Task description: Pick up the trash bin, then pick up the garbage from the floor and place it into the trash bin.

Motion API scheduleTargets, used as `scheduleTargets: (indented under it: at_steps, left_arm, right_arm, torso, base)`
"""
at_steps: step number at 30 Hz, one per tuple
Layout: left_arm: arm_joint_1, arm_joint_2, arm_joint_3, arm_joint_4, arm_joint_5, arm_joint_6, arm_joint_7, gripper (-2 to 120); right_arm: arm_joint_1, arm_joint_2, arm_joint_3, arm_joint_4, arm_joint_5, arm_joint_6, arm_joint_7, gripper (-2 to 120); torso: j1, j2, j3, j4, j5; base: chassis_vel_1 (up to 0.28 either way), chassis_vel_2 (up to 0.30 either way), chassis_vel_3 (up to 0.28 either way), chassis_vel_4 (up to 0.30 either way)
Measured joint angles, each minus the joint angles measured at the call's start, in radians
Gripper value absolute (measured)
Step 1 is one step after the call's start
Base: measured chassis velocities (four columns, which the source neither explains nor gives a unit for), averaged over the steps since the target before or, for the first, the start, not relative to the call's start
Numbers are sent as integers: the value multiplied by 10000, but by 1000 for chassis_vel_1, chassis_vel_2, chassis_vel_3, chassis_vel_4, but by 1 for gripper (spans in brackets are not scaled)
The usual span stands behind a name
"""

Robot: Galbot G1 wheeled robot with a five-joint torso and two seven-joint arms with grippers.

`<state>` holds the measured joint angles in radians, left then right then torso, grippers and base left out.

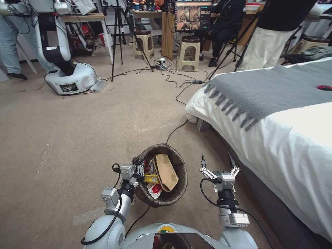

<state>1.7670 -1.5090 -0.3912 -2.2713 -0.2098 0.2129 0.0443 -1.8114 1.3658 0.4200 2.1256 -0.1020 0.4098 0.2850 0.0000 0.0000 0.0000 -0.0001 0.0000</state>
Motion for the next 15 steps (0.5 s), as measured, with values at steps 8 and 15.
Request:
scheduleTargets:
  at_steps: [8, 15]
  left_arm:
    - [0, -41, -42, -105, -18, 8, 3, 8]
    - [-20, -51, -133, -171, -142, 8, 14, 8]
  right_arm:
    - [58, -18, 6, -114, 2, 1, -4, 100]
    - [100, -1, -8, -172, -29, 9, -9, 100]
  torso:
    - [0, 0, 0, 1, 0]
    - [0, 0, 0, 1, 0]
  base:
    - [91, 82, 85, 89]
    - [125, 121, 116, 105]
